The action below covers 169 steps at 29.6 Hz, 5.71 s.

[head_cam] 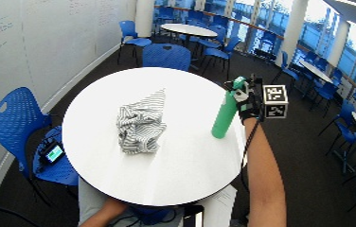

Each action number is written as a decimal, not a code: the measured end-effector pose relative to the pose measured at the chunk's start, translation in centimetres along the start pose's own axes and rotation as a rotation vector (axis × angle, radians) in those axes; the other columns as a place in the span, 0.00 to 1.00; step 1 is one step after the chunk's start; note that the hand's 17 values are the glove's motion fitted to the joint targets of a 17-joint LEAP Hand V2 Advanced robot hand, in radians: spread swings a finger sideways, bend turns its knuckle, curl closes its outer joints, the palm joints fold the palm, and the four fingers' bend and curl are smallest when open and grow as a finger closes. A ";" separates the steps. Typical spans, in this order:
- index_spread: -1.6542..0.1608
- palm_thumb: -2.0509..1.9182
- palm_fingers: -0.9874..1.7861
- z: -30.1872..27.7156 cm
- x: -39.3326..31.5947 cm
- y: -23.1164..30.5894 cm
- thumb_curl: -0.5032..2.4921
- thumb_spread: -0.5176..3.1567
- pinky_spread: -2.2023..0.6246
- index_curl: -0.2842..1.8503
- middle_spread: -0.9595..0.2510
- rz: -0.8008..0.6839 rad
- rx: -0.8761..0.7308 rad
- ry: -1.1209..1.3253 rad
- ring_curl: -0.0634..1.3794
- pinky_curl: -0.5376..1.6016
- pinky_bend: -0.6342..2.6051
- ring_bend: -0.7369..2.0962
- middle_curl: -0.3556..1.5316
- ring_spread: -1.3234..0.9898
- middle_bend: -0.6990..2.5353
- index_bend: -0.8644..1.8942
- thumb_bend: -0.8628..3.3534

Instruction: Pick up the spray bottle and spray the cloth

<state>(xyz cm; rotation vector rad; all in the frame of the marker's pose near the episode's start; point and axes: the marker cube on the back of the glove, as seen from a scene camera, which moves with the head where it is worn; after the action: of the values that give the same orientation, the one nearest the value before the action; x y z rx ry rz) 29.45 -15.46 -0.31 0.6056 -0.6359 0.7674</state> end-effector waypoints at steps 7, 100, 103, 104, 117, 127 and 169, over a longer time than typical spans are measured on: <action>0.74 0.73 0.75 0.1 -0.3 -0.9 0.30 0.40 0.78 0.33 0.60 -0.044 -0.019 -0.063 0.32 0.37 0.24 0.42 0.43 0.49 0.33 0.45 0.20; 0.75 0.73 0.85 18.6 -13.2 6.6 0.41 0.28 0.69 0.39 0.61 -1.387 0.268 1.376 0.35 0.43 0.33 0.48 0.45 0.49 0.36 0.40 0.20; 0.75 0.73 0.85 18.7 -13.1 6.7 0.41 0.28 0.69 0.39 0.61 -1.384 0.257 1.367 0.35 0.43 0.34 0.48 0.45 0.49 0.36 0.40 0.20; 0.75 0.73 0.85 18.8 -13.0 6.8 0.41 0.29 0.69 0.39 0.61 -1.383 0.250 1.362 0.35 0.43 0.34 0.48 0.45 0.49 0.36 0.40 0.20; 0.75 0.73 0.85 19.4 -12.8 7.9 0.41 0.29 0.69 0.39 0.61 -1.408 0.239 1.347 0.35 0.43 0.34 0.48 0.45 0.49 0.36 0.40 0.20; 0.75 0.73 0.85 18.9 -16.6 7.3 0.41 0.29 0.69 0.39 0.61 -1.371 0.311 1.188 0.35 0.43 0.34 0.48 0.45 0.49 0.36 0.40 0.20; 0.75 0.73 0.85 24.7 -26.2 7.9 0.40 0.31 0.69 0.39 0.62 -0.504 0.048 -0.217 0.35 0.43 0.33 0.49 0.45 0.49 0.36 0.39 0.20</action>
<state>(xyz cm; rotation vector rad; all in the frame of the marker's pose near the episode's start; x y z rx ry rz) 1.43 -39.49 -0.61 0.8591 -0.6277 0.2466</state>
